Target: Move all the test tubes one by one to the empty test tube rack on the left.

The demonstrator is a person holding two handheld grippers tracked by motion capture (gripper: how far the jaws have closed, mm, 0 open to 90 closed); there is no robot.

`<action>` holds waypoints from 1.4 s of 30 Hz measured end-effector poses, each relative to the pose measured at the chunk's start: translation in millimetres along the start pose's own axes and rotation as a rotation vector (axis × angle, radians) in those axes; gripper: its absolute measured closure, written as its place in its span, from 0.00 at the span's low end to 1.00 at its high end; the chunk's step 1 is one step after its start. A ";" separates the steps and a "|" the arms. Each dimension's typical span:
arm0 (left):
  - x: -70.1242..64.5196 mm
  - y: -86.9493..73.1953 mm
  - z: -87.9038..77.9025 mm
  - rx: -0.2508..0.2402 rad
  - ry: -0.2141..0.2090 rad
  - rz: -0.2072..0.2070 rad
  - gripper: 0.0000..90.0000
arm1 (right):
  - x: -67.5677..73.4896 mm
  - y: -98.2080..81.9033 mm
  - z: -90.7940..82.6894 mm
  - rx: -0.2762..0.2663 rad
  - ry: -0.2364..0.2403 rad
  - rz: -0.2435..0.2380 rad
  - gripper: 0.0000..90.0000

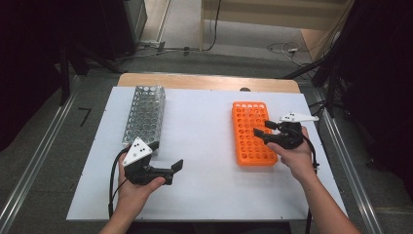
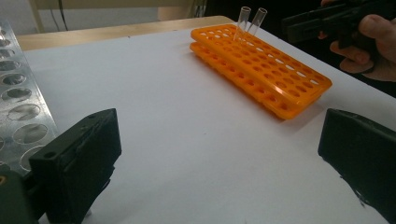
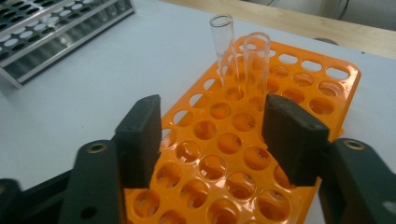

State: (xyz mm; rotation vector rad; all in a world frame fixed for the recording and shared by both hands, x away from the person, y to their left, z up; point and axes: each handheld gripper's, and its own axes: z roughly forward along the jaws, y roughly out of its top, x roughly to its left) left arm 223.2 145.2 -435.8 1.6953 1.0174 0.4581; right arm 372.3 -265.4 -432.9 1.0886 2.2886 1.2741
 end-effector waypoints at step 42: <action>0.3 -1.2 0.2 0.000 -0.007 0.002 0.00 | -27.3 14.0 54.1 0.098 -0.093 -0.057 0.82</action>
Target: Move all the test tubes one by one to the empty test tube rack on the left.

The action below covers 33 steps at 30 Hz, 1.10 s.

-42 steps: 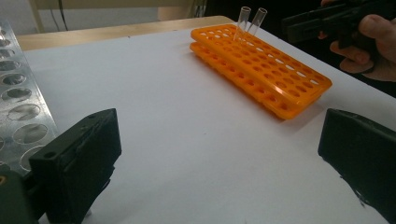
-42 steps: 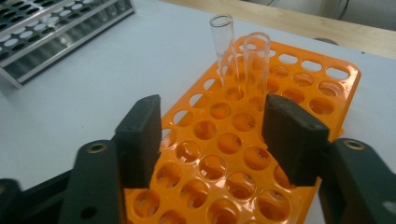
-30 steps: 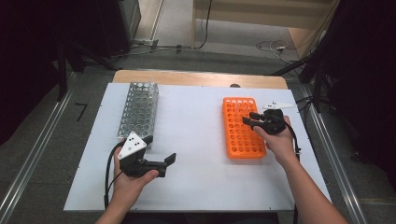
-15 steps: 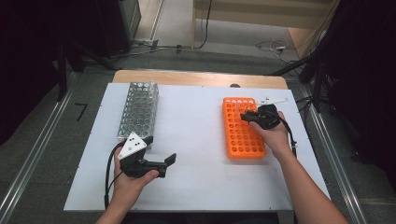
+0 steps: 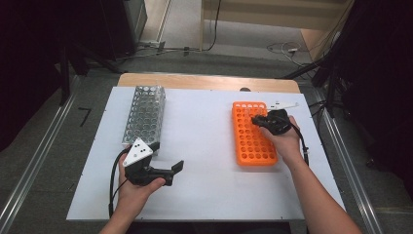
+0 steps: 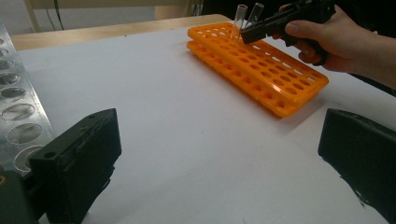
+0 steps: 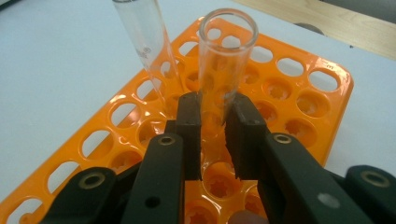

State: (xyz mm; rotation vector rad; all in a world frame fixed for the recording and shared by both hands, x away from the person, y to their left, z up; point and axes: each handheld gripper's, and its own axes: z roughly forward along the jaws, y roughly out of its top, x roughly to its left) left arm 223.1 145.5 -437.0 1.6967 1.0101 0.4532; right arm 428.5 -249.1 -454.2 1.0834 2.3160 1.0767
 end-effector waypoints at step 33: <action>-8.6 4.7 4.2 0.006 -0.036 0.026 0.00 | 58.0 -7.1 -62.9 -0.124 0.133 -0.076 0.83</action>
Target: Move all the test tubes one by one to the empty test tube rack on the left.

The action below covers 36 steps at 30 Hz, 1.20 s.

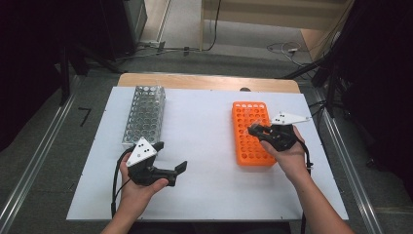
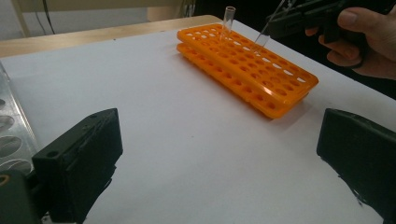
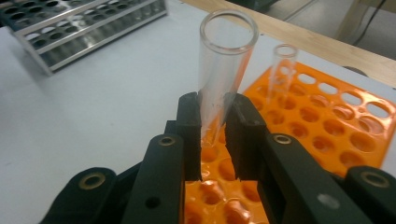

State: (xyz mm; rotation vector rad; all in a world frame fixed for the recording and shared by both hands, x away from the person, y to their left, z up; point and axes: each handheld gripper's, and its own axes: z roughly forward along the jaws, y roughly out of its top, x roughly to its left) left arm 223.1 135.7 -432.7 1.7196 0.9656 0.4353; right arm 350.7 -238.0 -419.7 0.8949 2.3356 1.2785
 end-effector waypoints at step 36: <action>-39.2 10.0 16.5 0.002 -0.160 0.059 0.12 | 113.1 -23.5 12.8 0.062 0.249 -0.168 0.83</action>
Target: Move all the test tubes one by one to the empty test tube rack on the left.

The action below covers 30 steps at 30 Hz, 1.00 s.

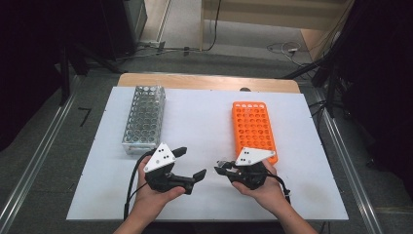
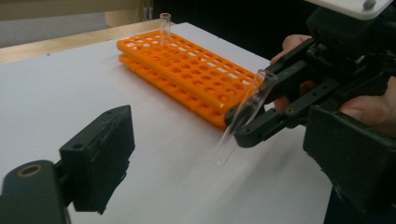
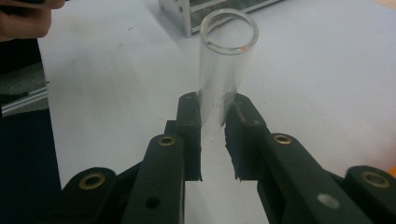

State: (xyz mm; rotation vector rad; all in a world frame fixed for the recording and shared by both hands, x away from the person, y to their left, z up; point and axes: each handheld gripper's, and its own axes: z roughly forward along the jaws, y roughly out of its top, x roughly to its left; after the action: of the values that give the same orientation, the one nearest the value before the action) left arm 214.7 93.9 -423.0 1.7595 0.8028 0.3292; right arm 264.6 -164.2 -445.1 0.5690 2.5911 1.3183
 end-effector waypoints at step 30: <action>-25.5 -2.6 23.8 0.066 -0.034 0.110 0.78 | 26.0 10.6 13.6 0.031 0.074 -0.038 0.83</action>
State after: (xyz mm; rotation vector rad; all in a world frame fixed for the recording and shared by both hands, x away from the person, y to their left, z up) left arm 209.1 59.9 -429.3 1.8701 0.7007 0.3482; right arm 248.0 -137.8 -444.2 0.4815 2.6721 1.3134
